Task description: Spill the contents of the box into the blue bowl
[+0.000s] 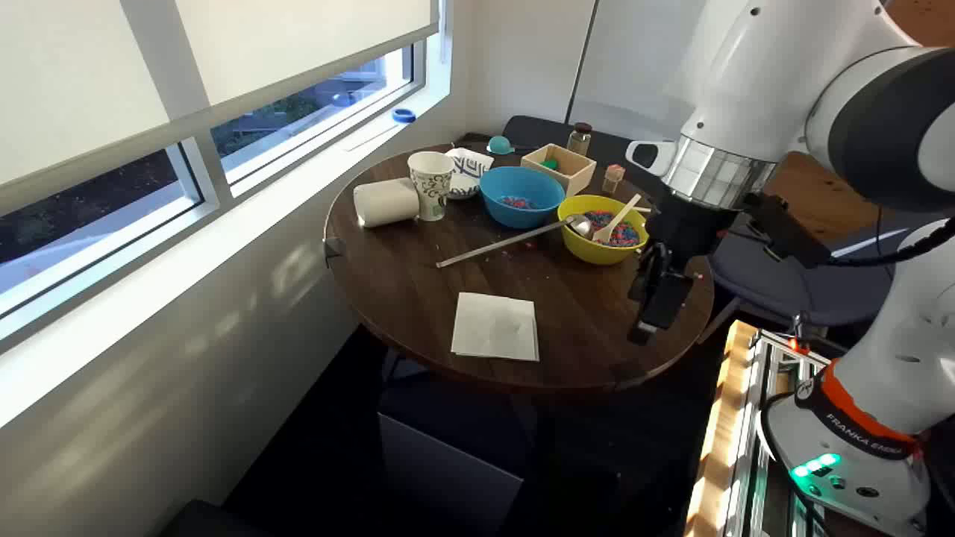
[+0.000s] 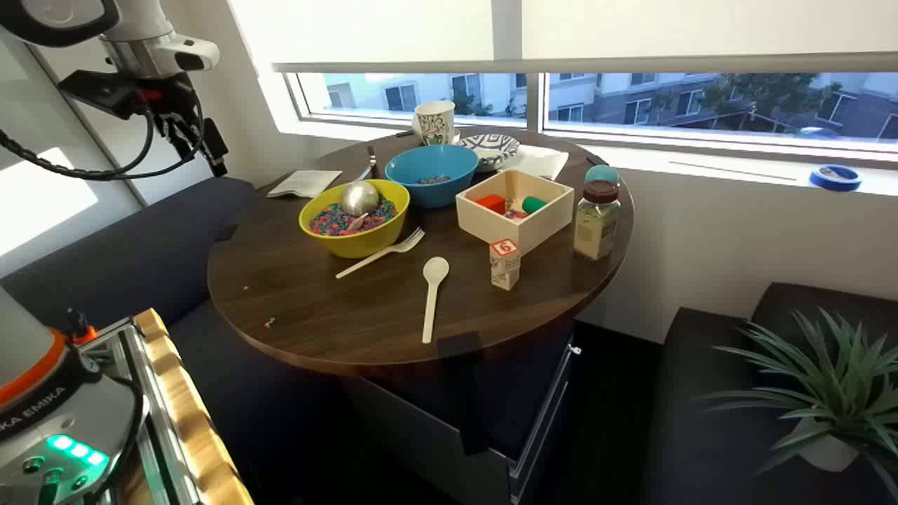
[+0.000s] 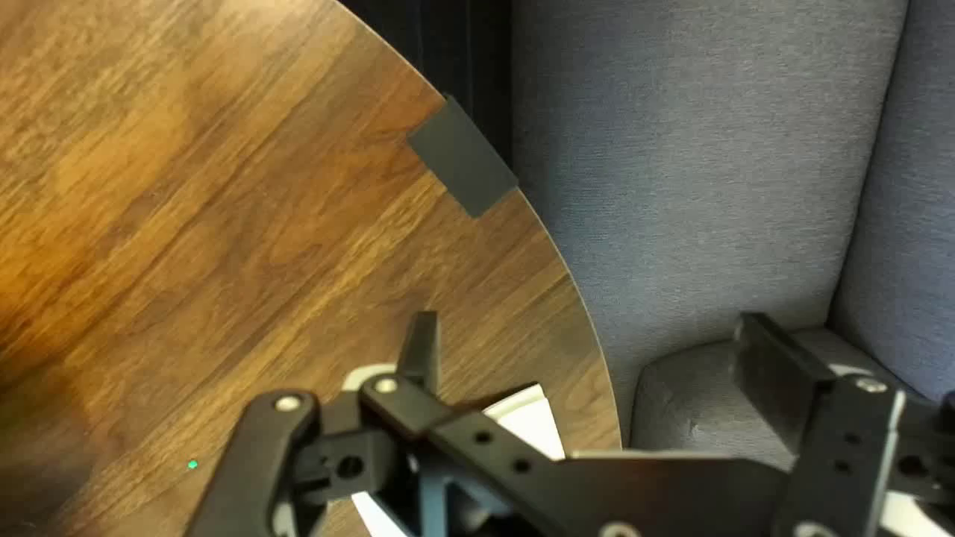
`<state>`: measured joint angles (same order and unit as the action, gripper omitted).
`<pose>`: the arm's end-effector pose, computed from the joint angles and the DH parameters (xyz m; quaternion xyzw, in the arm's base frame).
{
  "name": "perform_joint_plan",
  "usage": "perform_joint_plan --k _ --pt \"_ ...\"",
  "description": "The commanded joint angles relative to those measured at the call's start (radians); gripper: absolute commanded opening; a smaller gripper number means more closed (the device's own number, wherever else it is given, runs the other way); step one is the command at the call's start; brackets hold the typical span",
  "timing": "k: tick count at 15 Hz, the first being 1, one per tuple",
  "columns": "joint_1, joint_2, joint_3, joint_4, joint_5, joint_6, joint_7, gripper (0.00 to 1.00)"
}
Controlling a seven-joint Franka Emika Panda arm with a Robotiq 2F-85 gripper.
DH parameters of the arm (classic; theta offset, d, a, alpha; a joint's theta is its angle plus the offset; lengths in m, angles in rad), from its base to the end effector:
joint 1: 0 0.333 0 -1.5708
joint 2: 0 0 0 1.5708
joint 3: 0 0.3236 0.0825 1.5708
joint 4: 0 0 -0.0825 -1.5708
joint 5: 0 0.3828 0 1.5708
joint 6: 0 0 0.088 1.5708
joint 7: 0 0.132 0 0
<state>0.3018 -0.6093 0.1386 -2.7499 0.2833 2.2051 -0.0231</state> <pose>0.3098 0.1575 0.3814 -0.9867 -0.1391 -0.0172 0.0819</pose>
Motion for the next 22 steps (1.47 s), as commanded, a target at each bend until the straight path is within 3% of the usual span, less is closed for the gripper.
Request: perform_joint_plan --k 1,6,11,16,22 --pt "-0.003 0.000 0.003 0.000 0.002 -0.003 -0.001 1.00" --pt "-0.003 0.001 0.003 -0.002 0.002 -0.003 -0.001 1.00" --pt "-0.147 -0.016 -0.037 0.085 -0.134 -0.002 0.021 1.00" --pt "-0.244 0.048 -0.153 0.215 -0.223 0.005 -0.109 1.00" --pt "-0.285 0.160 -0.336 0.351 -0.171 -0.007 -0.299 1.00"
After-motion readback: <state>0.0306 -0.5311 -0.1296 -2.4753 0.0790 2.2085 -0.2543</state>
